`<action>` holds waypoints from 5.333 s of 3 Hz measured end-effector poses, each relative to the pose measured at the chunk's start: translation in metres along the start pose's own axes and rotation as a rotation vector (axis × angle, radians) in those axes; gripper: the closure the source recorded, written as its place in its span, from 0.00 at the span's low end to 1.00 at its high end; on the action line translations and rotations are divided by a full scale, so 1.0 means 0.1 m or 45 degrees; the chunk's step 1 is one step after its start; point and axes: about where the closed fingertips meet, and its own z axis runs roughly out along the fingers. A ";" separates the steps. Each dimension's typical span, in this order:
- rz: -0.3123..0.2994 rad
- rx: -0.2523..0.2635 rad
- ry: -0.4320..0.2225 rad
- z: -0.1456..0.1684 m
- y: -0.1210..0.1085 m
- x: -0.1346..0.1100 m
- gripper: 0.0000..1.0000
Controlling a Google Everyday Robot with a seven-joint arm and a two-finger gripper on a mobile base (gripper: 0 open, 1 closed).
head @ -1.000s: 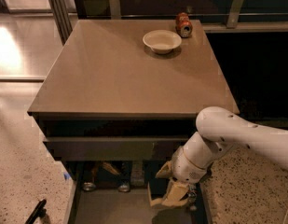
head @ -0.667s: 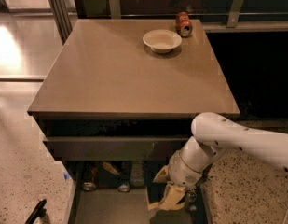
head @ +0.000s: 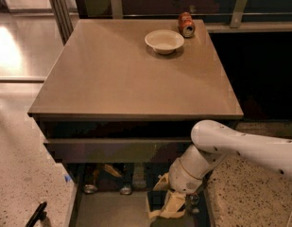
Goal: Place sponge into middle drawer
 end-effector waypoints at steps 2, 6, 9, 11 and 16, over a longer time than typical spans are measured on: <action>0.012 -0.008 -0.023 -0.03 0.27 0.20 1.00; 0.053 -0.095 -0.055 0.44 0.14 0.45 1.00; -0.030 0.070 -0.160 0.63 0.16 0.56 1.00; -0.047 0.236 -0.170 0.78 0.11 0.64 1.00; 0.041 0.251 -0.397 1.32 -0.34 0.83 1.00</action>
Offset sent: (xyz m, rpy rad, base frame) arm -0.0367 -0.0345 -0.0023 0.0258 0.0189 -0.0210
